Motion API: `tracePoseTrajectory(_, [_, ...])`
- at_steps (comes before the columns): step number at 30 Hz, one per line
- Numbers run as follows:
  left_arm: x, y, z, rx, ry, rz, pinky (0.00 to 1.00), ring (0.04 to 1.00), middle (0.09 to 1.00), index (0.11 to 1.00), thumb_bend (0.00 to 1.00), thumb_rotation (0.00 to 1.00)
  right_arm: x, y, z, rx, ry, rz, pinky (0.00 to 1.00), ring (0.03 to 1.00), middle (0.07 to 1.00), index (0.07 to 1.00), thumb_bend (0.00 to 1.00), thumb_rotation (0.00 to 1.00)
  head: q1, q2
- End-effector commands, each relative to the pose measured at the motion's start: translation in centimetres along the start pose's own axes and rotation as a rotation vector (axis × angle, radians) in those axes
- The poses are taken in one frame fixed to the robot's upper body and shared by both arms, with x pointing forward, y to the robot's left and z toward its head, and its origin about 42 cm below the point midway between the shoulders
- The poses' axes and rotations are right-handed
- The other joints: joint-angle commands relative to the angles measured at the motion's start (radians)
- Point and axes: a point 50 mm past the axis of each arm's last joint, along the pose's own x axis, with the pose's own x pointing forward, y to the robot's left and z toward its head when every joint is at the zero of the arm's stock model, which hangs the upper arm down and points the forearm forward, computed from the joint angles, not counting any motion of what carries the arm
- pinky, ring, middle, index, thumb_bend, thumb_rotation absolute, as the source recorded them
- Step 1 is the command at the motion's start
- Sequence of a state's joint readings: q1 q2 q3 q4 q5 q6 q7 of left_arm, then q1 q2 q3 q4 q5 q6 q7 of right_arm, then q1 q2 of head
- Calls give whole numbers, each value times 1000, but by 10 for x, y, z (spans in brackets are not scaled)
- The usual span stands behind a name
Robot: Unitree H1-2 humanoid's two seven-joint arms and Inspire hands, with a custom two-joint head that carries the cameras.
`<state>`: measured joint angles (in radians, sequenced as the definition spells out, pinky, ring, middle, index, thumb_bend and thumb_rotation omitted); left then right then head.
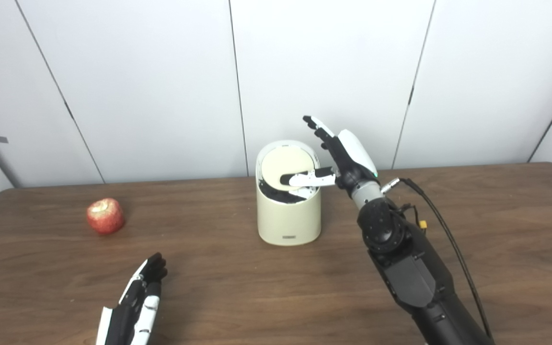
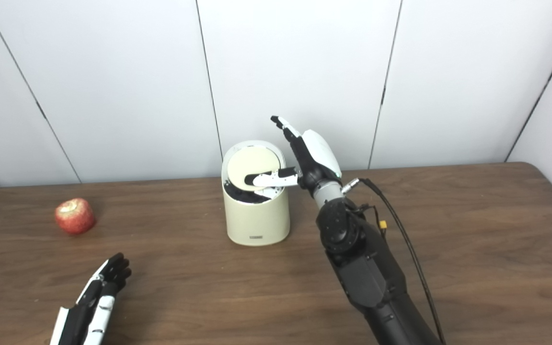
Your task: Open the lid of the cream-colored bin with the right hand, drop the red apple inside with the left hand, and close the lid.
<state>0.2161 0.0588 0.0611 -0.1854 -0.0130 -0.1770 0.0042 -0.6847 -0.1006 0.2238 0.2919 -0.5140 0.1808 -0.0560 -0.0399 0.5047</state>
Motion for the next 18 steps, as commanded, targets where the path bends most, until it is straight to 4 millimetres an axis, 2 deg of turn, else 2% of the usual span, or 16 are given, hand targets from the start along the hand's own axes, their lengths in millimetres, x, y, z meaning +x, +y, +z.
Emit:
tracePoseTrajectory(1, [-26, -13, -17, -48, 84, 28, 912, 883, 895, 913, 454, 748, 11, -11, 21, -12, -91, -39, 847, 915, 932, 926, 863, 292, -1, 1])
tracePoseTrajectory(6, [-26, -13, -16, -59, 77, 35, 899, 877, 886, 912, 448, 749, 10, -12, 17, -122, -103, -44, 818, 905, 925, 924, 878, 275, -3, 8])
tracePoseTrajectory(8, [-26, -13, -16, -64, 74, 32, 895, 878, 887, 912, 452, 753, 11, -13, 16, -198, -130, -46, 825, 903, 921, 928, 882, 283, -3, 13])
tracePoseTrajectory(11, [-26, -12, -17, -56, 72, 26, 886, 874, 887, 912, 440, 752, 11, -14, 15, -279, -181, -57, 846, 900, 919, 925, 894, 242, -1, 15])
tracePoseTrajectory(15, [-26, -12, -18, -51, 70, 25, 904, 873, 879, 906, 444, 751, 11, -14, 14, -316, -210, -64, 871, 907, 919, 923, 914, 196, -1, 17])
tracePoseTrajectory(17, [-26, -12, -17, -53, 70, 27, 905, 871, 877, 905, 447, 745, 10, -15, 13, -304, -211, -63, 870, 908, 918, 922, 913, 203, -2, 21])
tracePoseTrajectory(18, [-26, -12, -17, -52, 70, 26, 894, 867, 874, 902, 452, 745, 10, -15, 13, -284, -207, -62, 870, 908, 918, 922, 891, 244, -2, 21])
